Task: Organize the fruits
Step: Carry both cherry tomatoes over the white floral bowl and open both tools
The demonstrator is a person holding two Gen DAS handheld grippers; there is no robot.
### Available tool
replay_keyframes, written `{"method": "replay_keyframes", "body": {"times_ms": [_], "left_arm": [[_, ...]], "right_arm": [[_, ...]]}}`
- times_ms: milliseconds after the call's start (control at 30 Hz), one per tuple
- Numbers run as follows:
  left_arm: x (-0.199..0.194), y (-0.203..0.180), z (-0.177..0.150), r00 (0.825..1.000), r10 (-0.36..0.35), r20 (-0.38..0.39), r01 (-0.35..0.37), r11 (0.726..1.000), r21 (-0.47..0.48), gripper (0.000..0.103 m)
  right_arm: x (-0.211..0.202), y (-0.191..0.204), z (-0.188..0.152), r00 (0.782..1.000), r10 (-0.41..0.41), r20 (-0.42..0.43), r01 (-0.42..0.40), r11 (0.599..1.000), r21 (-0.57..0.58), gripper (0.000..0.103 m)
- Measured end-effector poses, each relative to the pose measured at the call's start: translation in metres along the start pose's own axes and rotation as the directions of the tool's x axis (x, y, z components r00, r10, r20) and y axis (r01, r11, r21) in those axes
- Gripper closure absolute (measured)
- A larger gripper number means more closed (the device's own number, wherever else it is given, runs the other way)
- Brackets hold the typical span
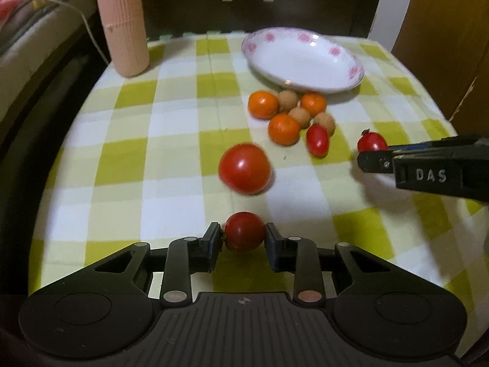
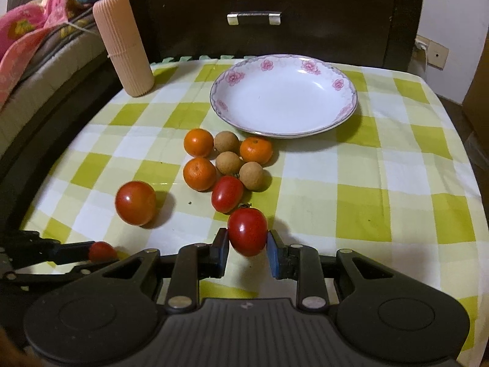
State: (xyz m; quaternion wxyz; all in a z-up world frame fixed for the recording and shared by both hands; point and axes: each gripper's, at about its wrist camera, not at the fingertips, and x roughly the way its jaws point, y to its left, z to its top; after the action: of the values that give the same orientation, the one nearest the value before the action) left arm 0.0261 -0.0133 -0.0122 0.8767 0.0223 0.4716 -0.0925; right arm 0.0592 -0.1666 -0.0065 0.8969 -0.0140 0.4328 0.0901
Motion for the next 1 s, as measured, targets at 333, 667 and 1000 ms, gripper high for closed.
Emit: {"method": "replay_keyframes", "body": {"times_ms": [333,667,1000], "left_arm": [[-0.001,-0.012,0.049,0.995,-0.049,0.085,0.049,0.999,0.0,0.065],[0.028,-0.02,0.108,0.99,-0.062,0.127,0.063,0.998,-0.003,0.064],[0.057,-0.028,0.146,0.984,-0.074,0.16,0.073,0.997,0.015,0.064]], "right_arm": [[-0.012,-0.005,0.018,0.999,-0.013,0.04,0.012,1.0,0.027,0.078],[-0.002,-0.026,0.057,0.997,-0.029,0.076,0.025,0.998,0.053,0.077],[0.027,-0.05,0.087,0.995,-0.05,0.091,0.044,0.997,0.065,0.077]]}}
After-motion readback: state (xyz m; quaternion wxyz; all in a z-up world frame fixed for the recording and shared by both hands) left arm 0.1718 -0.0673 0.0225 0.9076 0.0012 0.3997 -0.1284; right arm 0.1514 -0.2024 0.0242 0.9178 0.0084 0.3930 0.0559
